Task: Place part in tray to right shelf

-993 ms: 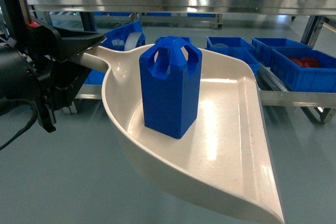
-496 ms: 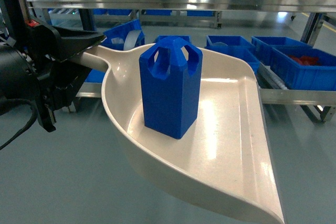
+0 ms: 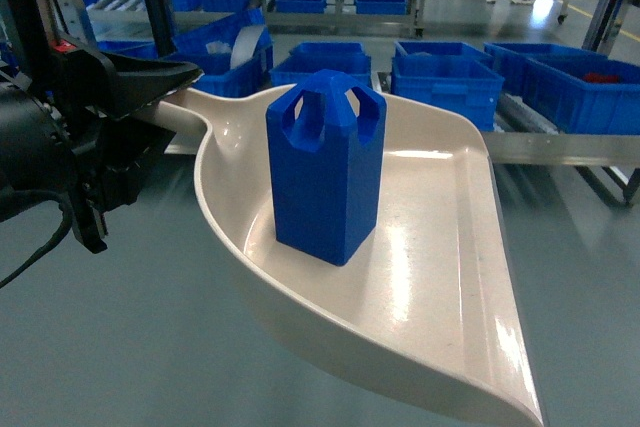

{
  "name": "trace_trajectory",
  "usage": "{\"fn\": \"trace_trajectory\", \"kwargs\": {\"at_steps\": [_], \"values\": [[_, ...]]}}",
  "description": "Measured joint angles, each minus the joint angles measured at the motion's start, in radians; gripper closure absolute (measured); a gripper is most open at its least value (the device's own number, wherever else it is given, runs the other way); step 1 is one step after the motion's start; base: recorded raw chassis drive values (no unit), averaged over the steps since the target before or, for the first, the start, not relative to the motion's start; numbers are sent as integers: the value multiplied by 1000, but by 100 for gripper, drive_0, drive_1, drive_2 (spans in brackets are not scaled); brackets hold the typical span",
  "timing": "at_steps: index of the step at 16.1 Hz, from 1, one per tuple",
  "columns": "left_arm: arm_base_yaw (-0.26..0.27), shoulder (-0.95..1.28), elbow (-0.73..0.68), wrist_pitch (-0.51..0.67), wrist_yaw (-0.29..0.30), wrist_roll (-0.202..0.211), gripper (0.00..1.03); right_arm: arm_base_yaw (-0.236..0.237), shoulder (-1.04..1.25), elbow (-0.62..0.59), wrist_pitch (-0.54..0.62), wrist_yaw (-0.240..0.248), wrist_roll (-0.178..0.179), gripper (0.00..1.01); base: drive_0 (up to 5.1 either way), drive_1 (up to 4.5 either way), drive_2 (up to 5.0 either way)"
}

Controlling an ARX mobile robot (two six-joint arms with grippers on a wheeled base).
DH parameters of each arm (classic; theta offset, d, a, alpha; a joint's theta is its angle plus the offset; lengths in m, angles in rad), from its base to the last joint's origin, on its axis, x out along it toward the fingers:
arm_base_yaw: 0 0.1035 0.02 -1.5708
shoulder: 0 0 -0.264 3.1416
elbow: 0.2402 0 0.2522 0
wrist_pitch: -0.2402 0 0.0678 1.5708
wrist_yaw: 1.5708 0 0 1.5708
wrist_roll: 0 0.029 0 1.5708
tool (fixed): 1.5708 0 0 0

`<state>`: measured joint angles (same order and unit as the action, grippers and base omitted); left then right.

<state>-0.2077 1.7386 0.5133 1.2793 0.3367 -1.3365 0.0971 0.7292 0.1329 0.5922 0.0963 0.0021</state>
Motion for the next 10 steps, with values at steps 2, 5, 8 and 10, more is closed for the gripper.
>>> {"fn": "trace_trajectory", "kwargs": {"at_steps": [2, 5, 8, 10], "values": [[0, 0, 0, 0, -1, 0, 87, 0, 0, 0, -1, 0, 0, 3, 0, 0, 0], [0, 0, 0, 0, 0, 0, 87, 0, 0, 0, 0, 0, 0, 3, 0, 0, 0], [0, 0, 0, 0, -1, 1, 87, 0, 0, 0, -1, 0, 0, 3, 0, 0, 0], [0, 0, 0, 0, -1, 0, 87, 0, 0, 0, 0, -1, 0, 3, 0, 0, 0]]}}
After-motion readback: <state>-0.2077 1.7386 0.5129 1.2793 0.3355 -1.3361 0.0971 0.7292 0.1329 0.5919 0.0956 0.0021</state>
